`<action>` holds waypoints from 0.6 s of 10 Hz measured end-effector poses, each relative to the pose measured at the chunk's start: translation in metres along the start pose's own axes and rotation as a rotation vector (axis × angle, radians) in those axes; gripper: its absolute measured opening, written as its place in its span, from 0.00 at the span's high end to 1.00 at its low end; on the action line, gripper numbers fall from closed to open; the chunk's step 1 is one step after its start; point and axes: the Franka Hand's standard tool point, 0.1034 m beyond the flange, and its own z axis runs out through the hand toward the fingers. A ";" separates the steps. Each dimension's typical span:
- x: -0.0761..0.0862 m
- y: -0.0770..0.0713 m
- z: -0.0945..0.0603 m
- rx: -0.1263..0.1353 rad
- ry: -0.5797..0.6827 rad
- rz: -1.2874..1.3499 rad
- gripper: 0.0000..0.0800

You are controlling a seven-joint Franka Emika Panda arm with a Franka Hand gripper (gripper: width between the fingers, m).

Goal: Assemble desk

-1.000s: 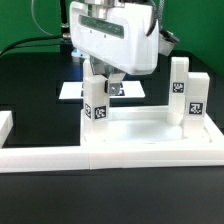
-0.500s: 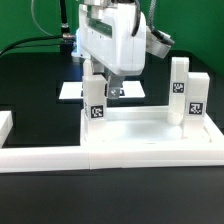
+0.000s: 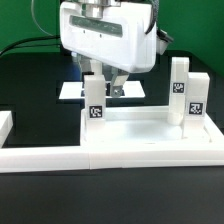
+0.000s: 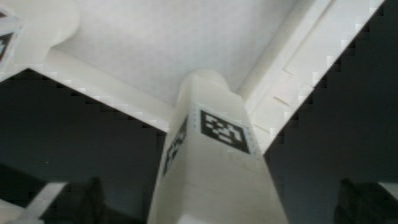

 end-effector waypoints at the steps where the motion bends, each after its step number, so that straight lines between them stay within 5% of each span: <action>1: 0.000 0.000 0.000 0.000 0.000 0.000 0.19; 5: 0.000 0.000 0.000 0.000 0.000 0.000 0.19; 6: 0.006 0.002 0.000 0.014 0.001 -0.216 0.19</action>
Offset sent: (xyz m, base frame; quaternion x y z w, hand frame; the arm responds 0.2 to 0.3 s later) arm 0.0000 0.0000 0.0000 0.0000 0.0000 0.0000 1.0000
